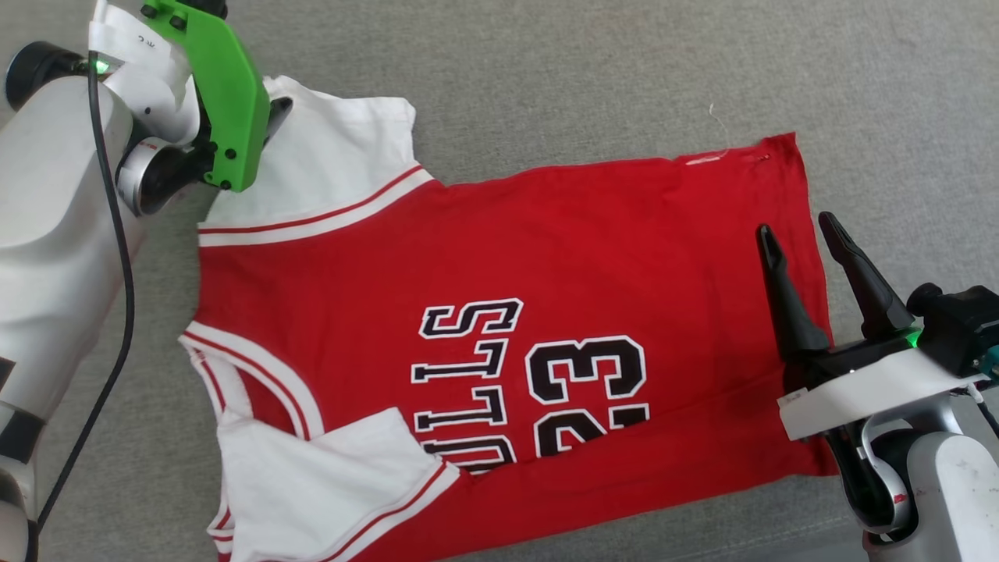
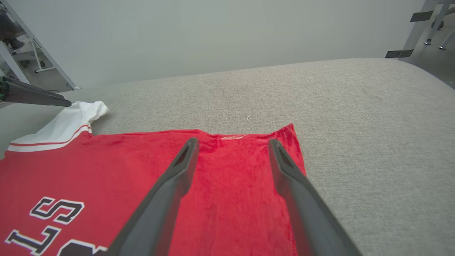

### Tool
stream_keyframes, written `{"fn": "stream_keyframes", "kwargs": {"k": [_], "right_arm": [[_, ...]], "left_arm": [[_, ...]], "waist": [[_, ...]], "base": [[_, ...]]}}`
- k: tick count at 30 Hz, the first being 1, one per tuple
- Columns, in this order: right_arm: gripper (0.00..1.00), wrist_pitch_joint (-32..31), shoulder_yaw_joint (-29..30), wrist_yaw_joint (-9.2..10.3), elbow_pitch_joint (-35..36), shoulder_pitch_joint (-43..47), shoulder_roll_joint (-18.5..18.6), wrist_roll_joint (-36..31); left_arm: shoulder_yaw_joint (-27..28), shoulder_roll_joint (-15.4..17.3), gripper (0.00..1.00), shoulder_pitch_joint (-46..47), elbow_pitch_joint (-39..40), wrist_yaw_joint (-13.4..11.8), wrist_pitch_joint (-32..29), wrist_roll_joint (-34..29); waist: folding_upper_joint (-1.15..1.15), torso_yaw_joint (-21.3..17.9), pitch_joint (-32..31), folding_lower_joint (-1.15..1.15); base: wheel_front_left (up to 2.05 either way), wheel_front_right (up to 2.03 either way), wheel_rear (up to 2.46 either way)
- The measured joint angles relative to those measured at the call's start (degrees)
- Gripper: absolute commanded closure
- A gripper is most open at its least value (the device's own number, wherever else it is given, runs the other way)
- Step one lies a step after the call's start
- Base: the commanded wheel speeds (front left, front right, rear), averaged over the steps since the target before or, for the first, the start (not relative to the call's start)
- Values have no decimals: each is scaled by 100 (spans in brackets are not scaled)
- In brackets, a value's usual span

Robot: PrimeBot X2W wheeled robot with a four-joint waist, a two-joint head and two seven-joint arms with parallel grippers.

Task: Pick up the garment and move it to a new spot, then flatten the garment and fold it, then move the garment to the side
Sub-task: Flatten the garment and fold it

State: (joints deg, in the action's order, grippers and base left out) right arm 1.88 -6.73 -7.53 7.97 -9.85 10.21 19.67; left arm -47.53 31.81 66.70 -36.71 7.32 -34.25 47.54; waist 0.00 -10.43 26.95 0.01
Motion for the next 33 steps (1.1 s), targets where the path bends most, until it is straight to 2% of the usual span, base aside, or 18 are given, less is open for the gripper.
{"fn": "stream_keyframes", "kwargs": {"k": [5,13,16,20,27,33], "right_arm": [[0,41,-35,0,-20,-39,2,1],[0,42,-147,0,-51,-107,3,2],[0,41,-148,0,-52,-112,10,1],[0,29,-133,0,-47,-122,25,0],[0,-171,-63,0,-80,-137,168,-10],[0,-1203,-16,0,-163,-71,588,93]], "left_arm": [[-275,115,0,153,-297,2,-45,48],[-268,62,0,453,-921,9,81,166],[-226,-15,100,461,-947,0,-114,542],[-188,-35,100,411,-877,0,-257,981],[-69,-96,100,112,-891,0,240,1270],[75,-165,100,-303,-787,-5,648,1539]], "waist": [[0,-154,204,0],[0,-217,321,0],[0,-190,319,0],[0,-166,285,0],[0,-118,52,0],[0,-19,-328,0]], "base": [[0,0,0],[0,0,0],[0,0,0],[0,0,0],[0,0,0],[0,0,0]]}}
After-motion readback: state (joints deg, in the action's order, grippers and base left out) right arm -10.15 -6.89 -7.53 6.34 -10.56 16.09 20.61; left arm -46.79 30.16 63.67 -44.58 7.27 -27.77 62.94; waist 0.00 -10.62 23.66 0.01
